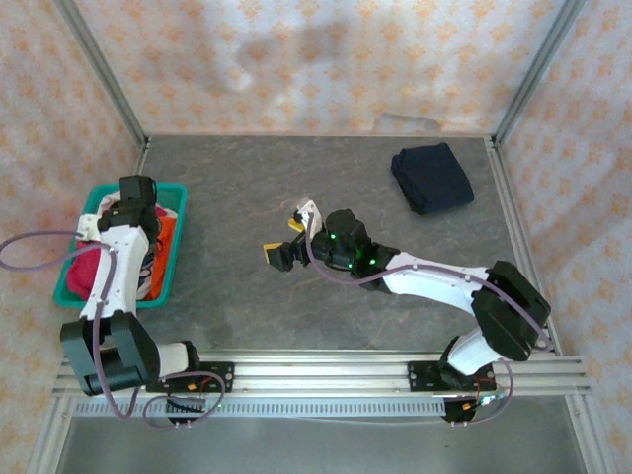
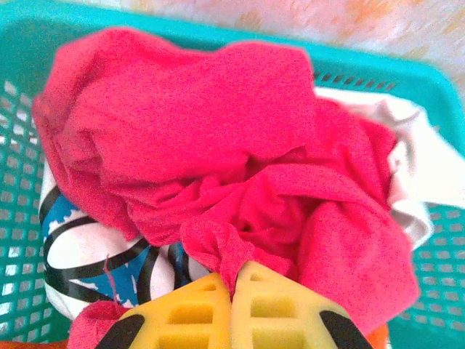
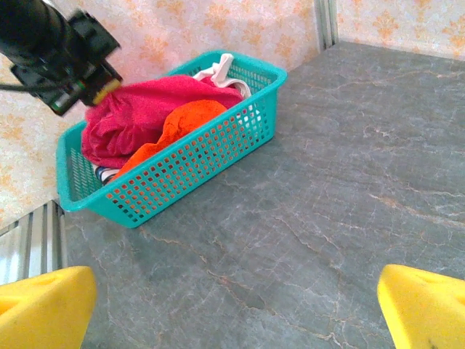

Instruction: Fold and stack the t-shirts

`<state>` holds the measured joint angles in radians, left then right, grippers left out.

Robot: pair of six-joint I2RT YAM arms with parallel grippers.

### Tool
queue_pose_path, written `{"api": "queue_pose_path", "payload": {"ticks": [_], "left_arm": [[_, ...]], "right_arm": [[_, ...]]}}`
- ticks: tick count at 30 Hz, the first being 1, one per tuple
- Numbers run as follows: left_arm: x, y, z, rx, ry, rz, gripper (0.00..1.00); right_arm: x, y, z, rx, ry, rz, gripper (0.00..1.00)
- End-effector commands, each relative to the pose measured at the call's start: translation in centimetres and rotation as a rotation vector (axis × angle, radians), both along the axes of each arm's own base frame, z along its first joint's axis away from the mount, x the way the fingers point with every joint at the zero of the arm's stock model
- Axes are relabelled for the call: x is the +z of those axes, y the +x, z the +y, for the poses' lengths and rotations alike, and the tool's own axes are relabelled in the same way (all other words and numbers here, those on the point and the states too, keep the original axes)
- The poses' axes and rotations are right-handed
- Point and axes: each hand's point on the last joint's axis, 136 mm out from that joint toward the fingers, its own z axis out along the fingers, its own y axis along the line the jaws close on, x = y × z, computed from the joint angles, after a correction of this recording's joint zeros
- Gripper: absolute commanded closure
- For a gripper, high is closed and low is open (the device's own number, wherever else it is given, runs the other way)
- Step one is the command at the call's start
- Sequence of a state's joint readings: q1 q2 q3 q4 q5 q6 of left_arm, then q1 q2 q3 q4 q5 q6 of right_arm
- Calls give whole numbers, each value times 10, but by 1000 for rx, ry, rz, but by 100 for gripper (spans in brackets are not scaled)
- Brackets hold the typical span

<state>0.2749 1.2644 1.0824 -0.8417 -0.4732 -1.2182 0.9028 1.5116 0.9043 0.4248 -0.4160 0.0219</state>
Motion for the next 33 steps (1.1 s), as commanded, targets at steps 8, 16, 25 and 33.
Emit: {"api": "queue_pose_path", "payload": {"ticks": [8,16,25,33], "left_arm": [[111,18,-9,-184,216,-28,100],[209,67,-50,-454,287,-190,100],[297,117,-167,-890,357,-340,100],[320,145,-299,-1188,454,-353,100]], "right_arm": [[1,1,10,12,6,19,1],[0,1,9,8,7,28,1],[-4,2,5,-15,14,41,1],[-8,0,-4,-42,16,40,1]]}}
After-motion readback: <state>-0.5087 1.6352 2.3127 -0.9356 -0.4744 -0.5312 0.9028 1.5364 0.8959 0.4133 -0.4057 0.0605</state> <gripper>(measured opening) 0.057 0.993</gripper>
